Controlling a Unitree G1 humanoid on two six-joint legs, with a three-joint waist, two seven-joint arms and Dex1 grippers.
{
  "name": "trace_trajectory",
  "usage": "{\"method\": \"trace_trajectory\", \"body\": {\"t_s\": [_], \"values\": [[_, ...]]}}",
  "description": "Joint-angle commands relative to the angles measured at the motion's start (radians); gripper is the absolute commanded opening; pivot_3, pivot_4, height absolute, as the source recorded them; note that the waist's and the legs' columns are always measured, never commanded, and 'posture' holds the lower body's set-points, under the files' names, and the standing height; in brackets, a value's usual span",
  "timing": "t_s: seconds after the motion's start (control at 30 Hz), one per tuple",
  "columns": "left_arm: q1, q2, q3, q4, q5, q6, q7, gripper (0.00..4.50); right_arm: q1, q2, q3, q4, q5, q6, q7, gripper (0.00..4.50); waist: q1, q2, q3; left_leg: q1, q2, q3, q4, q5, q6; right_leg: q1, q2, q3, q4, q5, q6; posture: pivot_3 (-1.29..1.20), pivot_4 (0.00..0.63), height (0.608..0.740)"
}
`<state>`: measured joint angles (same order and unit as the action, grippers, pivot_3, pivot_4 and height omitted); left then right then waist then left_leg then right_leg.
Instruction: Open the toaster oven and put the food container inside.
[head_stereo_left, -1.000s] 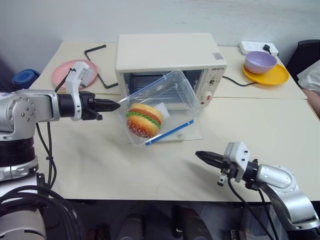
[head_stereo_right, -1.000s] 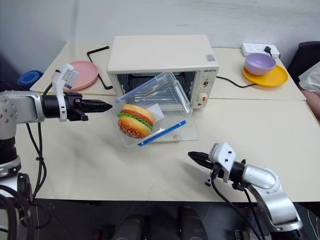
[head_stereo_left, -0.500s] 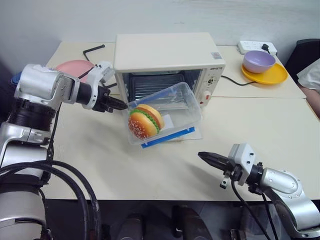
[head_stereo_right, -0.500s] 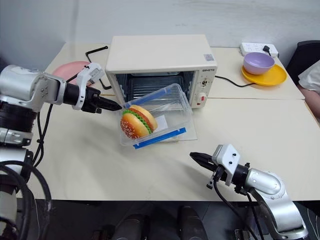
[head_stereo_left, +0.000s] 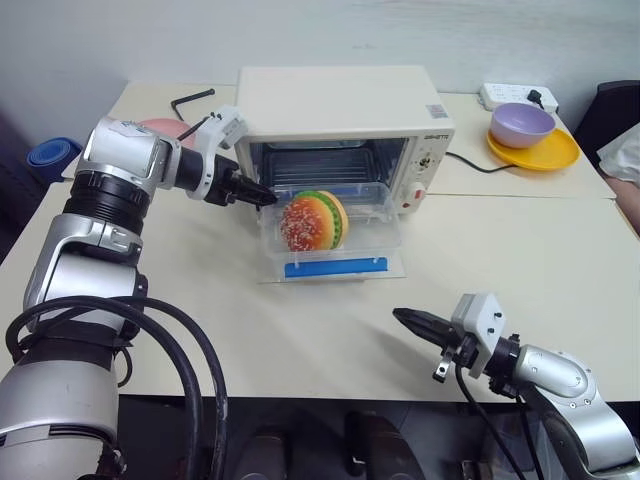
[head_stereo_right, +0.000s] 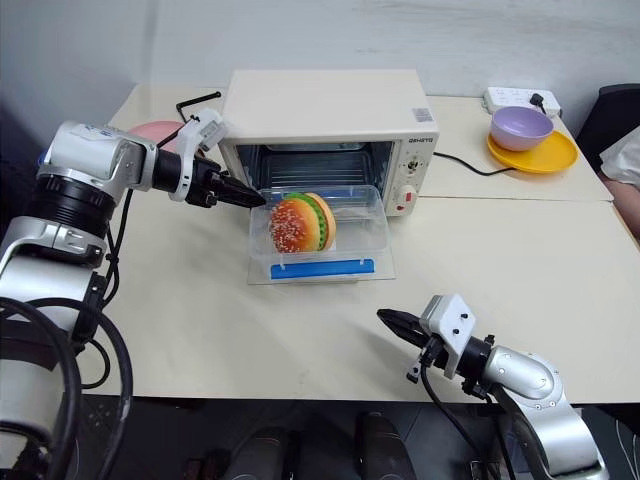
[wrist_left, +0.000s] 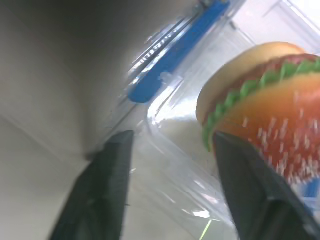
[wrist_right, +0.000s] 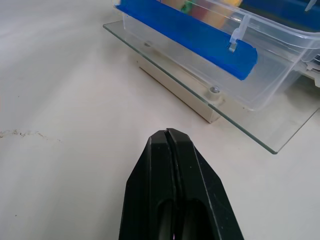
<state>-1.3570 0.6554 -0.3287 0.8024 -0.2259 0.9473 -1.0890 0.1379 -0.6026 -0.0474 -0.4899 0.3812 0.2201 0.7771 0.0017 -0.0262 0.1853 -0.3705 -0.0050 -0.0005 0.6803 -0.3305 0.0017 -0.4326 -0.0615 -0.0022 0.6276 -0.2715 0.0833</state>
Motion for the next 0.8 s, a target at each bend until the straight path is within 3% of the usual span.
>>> {"method": "trace_trajectory", "body": {"t_s": [0.03,0.07,0.2,0.47,0.57,0.67,0.8], "values": [[-0.012,0.031,0.094,-0.034,0.005,-0.079,0.013,3.87,-0.002,0.005,-0.003,-0.041,0.006,-0.014,-0.006,0.00,0.000,0.000,0.000,0.000,0.000,0.000,0.000,0.000,0.000,0.000,0.000,0.000,0.000,0.000,0.000,0.00,0.150,0.740],[-0.010,0.037,0.119,-0.035,-0.004,-0.092,0.011,4.15,-0.005,0.006,-0.003,-0.041,0.007,-0.014,-0.006,0.00,0.000,0.000,0.000,0.000,0.000,0.000,0.000,0.000,0.000,0.000,0.000,0.000,0.000,0.000,0.000,0.00,0.150,0.740],[0.046,0.103,0.235,-0.057,-0.044,-0.187,-0.033,4.15,-0.015,0.015,-0.025,-0.034,0.010,-0.047,-0.009,0.00,-0.004,0.000,0.000,0.000,0.001,0.001,0.000,0.000,0.000,-0.002,-0.001,0.002,0.001,0.000,0.000,0.00,0.150,0.740],[0.380,0.284,0.381,-0.245,-0.128,-0.265,-0.227,4.15,-0.040,0.001,-0.041,0.002,0.014,-0.108,0.034,0.00,-0.005,0.000,0.000,0.000,0.001,0.007,0.000,-0.001,-0.002,-0.008,-0.001,0.006,0.010,0.000,0.000,0.00,0.150,0.740],[0.592,0.330,0.410,-0.422,-0.164,-0.268,-0.277,3.56,-0.079,-0.002,-0.036,0.018,0.031,-0.092,0.056,0.00,-0.005,0.000,0.000,0.000,0.001,0.008,0.000,-0.001,-0.002,-0.008,-0.003,0.008,0.009,0.000,0.000,0.00,0.150,0.740],[0.731,0.325,0.445,-0.569,-0.203,-0.261,-0.263,2.62,-0.116,-0.002,-0.023,0.038,0.015,-0.091,0.066,0.00,0.000,0.000,0.000,-0.001,0.002,0.007,0.000,-0.001,-0.001,-0.008,-0.006,0.008,0.009,0.000,-0.001,0.00,0.150,0.740],[0.911,0.180,0.468,-0.861,-0.303,-0.187,-0.121,1.43,-0.241,-0.005,0.032,0.140,-0.060,-0.130,0.091,0.00,0.003,0.001,-0.001,0.000,0.001,0.006,0.001,-0.002,0.000,-0.006,-0.009,0.007,0.005,0.000,-0.001,0.00,0.150,0.740]]}}
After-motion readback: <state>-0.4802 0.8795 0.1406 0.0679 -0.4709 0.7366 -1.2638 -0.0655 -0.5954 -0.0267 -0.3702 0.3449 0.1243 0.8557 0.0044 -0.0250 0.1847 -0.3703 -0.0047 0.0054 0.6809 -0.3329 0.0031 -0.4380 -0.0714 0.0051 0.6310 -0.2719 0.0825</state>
